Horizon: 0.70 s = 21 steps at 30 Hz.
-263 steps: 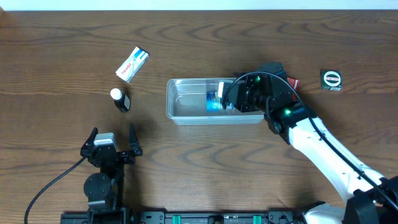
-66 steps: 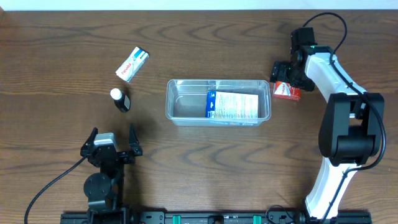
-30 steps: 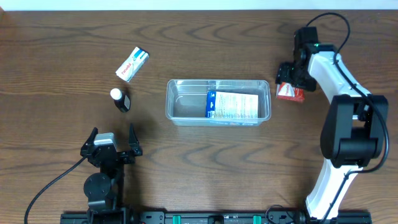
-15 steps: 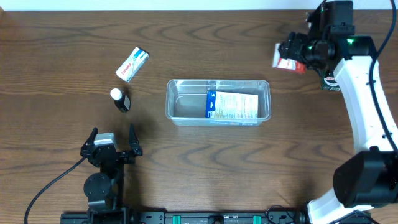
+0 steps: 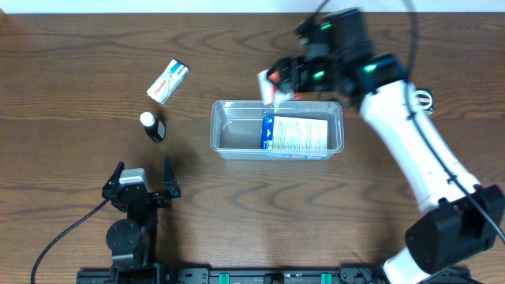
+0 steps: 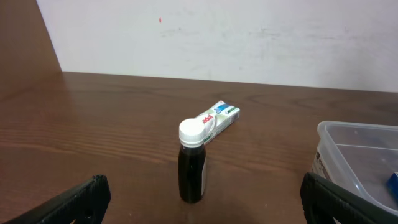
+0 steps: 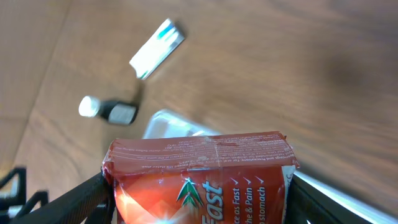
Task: Pack container
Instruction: 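Lift the red box and carry it over the container, then lower the red box into the container's left side and release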
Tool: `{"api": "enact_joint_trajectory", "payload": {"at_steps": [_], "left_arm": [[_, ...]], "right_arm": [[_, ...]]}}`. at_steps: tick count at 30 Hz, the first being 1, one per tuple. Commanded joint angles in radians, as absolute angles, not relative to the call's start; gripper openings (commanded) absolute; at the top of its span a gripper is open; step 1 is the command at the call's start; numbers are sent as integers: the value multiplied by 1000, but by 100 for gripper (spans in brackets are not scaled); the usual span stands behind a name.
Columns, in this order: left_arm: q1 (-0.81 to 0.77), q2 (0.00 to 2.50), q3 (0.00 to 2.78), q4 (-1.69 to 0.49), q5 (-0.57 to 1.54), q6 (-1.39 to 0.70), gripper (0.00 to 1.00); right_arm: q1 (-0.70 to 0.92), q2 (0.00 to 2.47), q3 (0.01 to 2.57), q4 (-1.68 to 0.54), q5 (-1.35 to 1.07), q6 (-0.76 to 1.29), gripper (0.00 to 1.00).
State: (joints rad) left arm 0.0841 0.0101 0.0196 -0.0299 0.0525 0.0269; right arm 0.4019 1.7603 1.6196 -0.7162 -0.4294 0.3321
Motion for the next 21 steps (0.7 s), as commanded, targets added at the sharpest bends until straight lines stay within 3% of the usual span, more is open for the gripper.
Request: {"api": "enact_joint_trajectory", "payload": {"at_steps": [1, 10, 21], "left_arm": [[89, 5, 4, -68, 44, 30, 98], [89, 5, 4, -68, 44, 30, 98], [89, 5, 4, -68, 44, 30, 98]], "right_arm": [[506, 1753, 1565, -677, -299, 405, 77], [670, 1753, 1383, -464, -119, 597, 75], [688, 1758, 1188, -223, -59, 726, 79]]}}
